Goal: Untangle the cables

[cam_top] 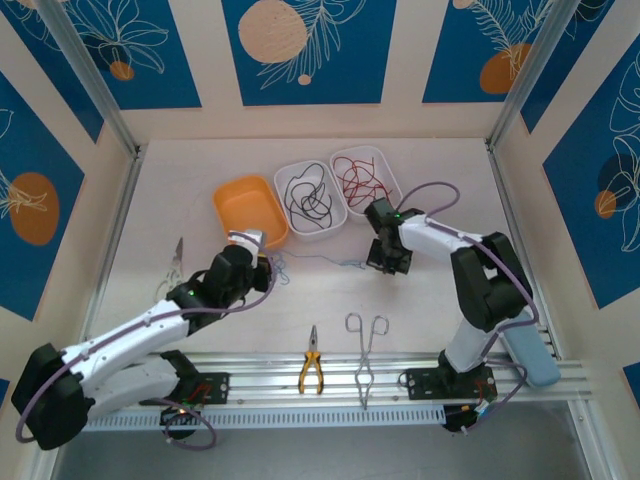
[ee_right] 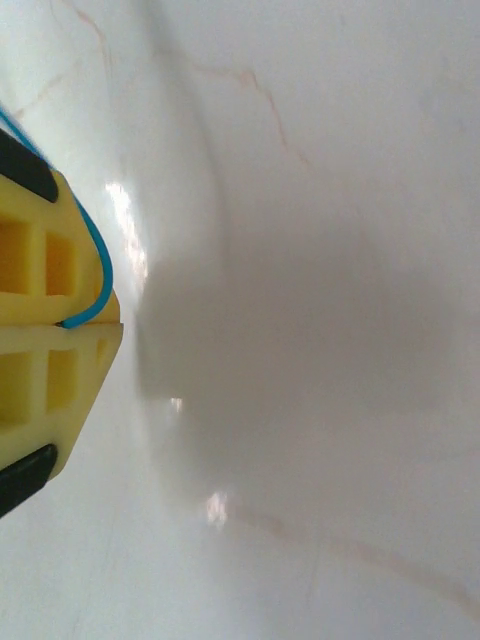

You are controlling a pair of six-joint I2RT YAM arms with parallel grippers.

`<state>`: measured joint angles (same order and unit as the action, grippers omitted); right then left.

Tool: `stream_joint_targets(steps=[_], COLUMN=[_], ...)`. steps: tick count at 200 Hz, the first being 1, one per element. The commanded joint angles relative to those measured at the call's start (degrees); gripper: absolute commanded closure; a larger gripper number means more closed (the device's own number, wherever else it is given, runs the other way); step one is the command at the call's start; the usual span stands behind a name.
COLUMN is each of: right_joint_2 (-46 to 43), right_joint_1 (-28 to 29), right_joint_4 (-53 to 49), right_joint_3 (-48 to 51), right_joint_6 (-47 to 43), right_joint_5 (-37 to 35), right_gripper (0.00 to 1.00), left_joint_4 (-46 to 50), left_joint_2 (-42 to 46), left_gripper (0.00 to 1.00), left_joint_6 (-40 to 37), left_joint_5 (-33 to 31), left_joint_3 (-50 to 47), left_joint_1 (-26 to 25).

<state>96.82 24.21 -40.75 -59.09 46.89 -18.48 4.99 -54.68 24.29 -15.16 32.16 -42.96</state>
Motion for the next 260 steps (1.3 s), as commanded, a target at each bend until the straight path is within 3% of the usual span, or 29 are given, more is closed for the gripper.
stream_joint_targets(steps=[1,117,150,217,260], right_joint_2=[-3.6,-12.5,-14.5,-16.6,-22.0], right_joint_1=[-1.9,-13.6,-12.6,-13.6,-14.8], right_joint_4=[-1.8,-1.9,-0.3,-6.0,-11.6], right_joint_3=[1.7,6.5,6.9,3.1,-2.4], right_joint_6=[-0.9,-4.8,-6.0,-7.1,-8.5], right_joint_5=[-2.1,-2.6,1.3,-5.6,-10.0], right_gripper=[1.00,1.00,1.00,1.00,1.00], left_joint_4=[3.7,11.1,8.4,10.5,15.0], left_joint_2=[3.5,12.2,11.5,10.6,4.1], left_gripper=[1.00,1.00,1.00,1.00,1.00], left_joint_6=[-4.8,-10.1,-11.5,-15.0,-15.4], left_joint_5=[-4.0,-15.3,-9.7,-9.7,1.8], left_joint_3=[2.9,5.6,5.1,7.0,8.2], left_joint_1=[0.5,0.9,1.0,1.2,1.4])
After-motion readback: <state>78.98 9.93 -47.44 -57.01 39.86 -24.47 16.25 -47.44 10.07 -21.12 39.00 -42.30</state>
